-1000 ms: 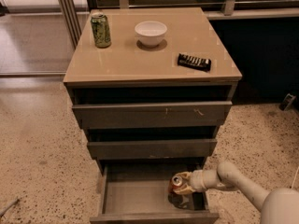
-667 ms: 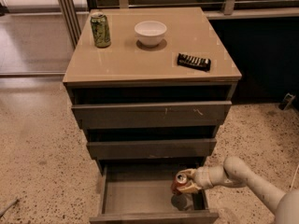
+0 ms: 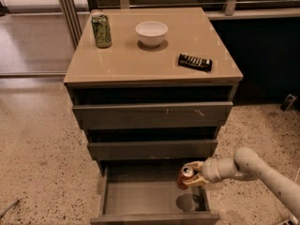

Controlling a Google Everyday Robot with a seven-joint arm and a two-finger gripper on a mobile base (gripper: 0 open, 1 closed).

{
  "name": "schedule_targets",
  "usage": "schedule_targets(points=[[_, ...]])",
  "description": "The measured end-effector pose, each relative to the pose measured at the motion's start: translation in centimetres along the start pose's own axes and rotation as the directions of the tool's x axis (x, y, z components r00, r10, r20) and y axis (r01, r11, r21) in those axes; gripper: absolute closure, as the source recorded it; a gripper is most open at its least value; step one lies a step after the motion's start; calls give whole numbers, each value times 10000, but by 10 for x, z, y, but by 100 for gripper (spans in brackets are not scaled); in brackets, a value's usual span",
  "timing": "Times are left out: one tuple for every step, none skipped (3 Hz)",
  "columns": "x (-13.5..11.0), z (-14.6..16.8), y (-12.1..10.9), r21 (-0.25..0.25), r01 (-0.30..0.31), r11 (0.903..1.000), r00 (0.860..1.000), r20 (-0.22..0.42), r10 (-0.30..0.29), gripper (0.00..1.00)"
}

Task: Pick coke can from bottom drawer and place on counter

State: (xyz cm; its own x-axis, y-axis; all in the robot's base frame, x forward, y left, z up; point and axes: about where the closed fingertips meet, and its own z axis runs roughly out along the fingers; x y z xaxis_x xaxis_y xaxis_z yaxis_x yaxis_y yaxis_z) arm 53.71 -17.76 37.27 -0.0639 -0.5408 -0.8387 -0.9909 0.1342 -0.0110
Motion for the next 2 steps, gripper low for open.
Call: schedule_targets(points=[[-18, -10, 3, -235, -36, 9997, 10000, -84, 34, 100], [-56, -34, 5, -399, -52, 9992, 9990, -444, 35, 100]])
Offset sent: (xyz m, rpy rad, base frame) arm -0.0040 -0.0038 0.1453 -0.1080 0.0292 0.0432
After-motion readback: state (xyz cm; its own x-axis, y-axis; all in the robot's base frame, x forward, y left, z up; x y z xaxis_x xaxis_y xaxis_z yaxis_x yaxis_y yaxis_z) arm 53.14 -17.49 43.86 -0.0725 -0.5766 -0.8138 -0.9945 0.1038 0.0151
